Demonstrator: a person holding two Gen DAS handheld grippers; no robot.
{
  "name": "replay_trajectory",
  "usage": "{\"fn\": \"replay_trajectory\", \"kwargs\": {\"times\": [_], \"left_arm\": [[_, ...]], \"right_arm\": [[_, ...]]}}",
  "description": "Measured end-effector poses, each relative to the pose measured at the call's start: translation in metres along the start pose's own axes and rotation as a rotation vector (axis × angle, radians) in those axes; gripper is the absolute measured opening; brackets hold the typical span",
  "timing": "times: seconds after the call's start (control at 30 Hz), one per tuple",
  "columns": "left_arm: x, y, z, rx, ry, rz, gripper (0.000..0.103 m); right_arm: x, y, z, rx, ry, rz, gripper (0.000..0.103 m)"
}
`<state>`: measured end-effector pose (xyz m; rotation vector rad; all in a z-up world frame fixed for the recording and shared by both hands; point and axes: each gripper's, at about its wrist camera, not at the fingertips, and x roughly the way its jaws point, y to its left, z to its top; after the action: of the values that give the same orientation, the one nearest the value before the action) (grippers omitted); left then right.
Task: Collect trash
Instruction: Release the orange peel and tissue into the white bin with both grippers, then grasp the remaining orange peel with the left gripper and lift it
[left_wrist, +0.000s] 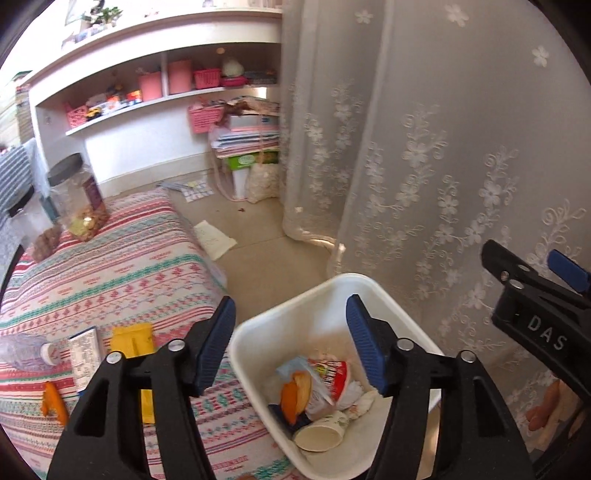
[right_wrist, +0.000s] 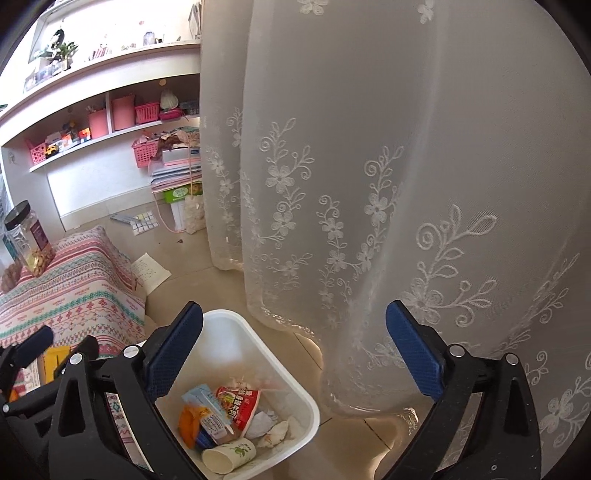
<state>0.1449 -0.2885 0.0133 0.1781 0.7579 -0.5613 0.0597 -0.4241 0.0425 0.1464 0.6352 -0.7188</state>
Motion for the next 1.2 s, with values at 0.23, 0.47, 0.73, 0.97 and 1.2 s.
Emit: {"fn": "replay_trajectory", "kwargs": {"times": [0.23,0.47,0.73,0.97,1.2], "left_arm": [[-0.009,0.043,-0.003,-0.057,0.01,0.116,0.077],[-0.013,0.101,-0.01,-0.15,0.055,0.201,0.078],[-0.022,0.164,-0.03,-0.221,0.111,0.317,0.084],[-0.019,0.22,-0.061,-0.285,0.215,0.405,0.084],[-0.017,0.258,-0.084,-0.335,0.285,0.438,0.084]], "right_arm": [[-0.003,0.035,0.002,-0.035,0.003,0.053,0.095],[-0.008,0.094,-0.003,-0.117,0.014,0.124,0.095],[-0.009,0.16,-0.018,-0.232,0.074,0.214,0.095],[-0.012,0.21,-0.031,-0.304,0.104,0.266,0.096],[-0.015,0.247,-0.044,-0.357,0.13,0.311,0.096]]}}
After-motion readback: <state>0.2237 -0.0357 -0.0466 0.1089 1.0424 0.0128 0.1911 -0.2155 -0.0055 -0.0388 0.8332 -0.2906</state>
